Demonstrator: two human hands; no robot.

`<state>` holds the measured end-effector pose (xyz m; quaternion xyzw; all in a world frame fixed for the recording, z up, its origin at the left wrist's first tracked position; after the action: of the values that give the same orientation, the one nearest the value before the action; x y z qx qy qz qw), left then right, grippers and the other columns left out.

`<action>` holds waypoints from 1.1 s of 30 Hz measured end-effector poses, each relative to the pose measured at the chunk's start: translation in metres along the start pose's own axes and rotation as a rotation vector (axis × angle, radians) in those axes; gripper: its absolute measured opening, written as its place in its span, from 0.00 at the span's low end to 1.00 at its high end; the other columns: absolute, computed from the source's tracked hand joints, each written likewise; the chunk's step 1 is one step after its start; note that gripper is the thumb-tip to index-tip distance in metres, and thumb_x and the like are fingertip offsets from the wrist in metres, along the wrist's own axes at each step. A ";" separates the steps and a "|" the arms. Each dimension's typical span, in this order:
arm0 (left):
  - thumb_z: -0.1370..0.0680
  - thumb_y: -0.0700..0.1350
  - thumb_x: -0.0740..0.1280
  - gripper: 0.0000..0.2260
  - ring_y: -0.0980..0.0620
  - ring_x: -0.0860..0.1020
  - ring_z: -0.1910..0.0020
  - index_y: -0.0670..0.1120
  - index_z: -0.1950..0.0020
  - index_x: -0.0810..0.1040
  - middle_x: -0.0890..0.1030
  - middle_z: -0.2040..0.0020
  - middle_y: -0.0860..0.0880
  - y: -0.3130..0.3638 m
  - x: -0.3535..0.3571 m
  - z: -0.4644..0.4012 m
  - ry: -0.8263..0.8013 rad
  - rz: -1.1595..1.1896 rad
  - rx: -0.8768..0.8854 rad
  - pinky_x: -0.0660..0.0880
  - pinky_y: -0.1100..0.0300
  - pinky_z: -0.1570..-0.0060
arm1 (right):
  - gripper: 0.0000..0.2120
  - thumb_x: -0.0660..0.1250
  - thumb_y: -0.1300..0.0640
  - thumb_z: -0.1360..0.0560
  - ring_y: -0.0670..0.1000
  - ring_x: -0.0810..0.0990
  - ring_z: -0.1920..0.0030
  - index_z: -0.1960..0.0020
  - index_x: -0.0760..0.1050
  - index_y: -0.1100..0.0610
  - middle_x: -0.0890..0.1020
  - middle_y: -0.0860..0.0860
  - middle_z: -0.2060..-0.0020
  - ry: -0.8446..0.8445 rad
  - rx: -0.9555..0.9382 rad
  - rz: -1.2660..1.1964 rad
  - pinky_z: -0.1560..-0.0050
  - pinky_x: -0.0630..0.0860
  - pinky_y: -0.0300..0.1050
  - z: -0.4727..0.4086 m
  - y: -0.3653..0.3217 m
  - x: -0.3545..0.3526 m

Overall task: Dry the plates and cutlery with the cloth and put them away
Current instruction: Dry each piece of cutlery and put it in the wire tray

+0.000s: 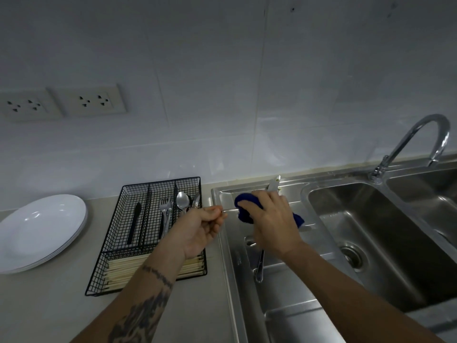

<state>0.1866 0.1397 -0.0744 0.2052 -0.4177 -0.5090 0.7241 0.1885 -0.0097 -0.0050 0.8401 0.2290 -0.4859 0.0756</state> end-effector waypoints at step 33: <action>0.17 0.43 0.60 0.16 0.52 0.78 0.62 0.45 0.64 0.78 0.80 0.63 0.49 0.049 -0.055 0.011 0.175 -0.910 0.266 0.79 0.52 0.56 | 0.29 0.79 0.61 0.44 0.58 0.78 0.55 0.44 0.80 0.54 0.80 0.55 0.49 -0.116 -0.057 -0.018 0.53 0.76 0.54 -0.010 -0.012 0.034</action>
<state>0.1985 0.2106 -0.0549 0.5000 -0.2846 -0.6972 0.4277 0.2051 0.0154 -0.0271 0.8060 0.2455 -0.5276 0.1081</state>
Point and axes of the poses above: each hand's wrist, its own z-axis away from the middle knuckle, its own x-axis out of the palm, y = z × x, the point moved 10 cm from there along -z, towards the middle knuckle
